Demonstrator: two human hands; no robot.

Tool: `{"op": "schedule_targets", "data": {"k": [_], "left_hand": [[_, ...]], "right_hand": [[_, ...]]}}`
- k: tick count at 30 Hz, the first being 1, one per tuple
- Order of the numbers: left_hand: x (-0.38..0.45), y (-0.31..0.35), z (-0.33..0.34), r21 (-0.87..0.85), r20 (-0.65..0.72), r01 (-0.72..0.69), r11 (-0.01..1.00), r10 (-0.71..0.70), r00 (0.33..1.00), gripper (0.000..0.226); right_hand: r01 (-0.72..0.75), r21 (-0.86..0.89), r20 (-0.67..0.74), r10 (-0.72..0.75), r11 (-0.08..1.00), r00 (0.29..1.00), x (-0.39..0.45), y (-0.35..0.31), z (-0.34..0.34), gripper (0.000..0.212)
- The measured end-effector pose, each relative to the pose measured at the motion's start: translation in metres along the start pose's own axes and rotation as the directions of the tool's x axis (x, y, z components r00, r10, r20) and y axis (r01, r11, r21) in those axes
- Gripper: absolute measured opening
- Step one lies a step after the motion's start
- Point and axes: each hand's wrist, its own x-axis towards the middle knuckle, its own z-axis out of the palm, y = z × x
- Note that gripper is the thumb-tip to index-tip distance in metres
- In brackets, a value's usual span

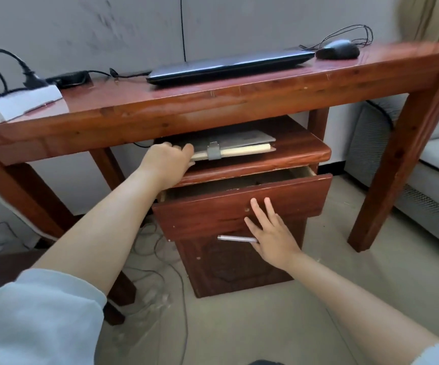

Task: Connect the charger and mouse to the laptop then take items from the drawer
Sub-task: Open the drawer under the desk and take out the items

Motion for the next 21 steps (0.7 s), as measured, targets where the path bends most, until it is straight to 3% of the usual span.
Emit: {"op": "schedule_targets", "data": {"k": [10,14,18,21], "left_hand": [[-0.001,-0.008,0.004,0.030,-0.023,0.013,0.999,-0.013,1.000,0.039],[-0.001,-0.014,-0.003,-0.062,-0.041,0.002,0.998,-0.005,0.999,0.035],[0.007,-0.029,-0.038,-0.201,0.001,-0.087,0.976,0.089,0.996,0.022],[0.005,-0.048,-0.076,-0.200,0.016,-0.143,0.969,0.149,0.989,0.031]], "right_hand": [[-0.061,0.131,0.125,0.044,0.989,0.991,0.061,0.014,-0.014,0.042],[-0.073,0.159,0.236,0.034,0.985,0.971,0.056,0.016,-0.023,0.041],[-0.198,0.244,0.377,0.095,0.949,0.921,0.042,0.010,-0.055,0.039],[-0.336,0.328,0.478,0.152,0.883,0.865,0.032,-0.002,-0.101,0.031]]}}
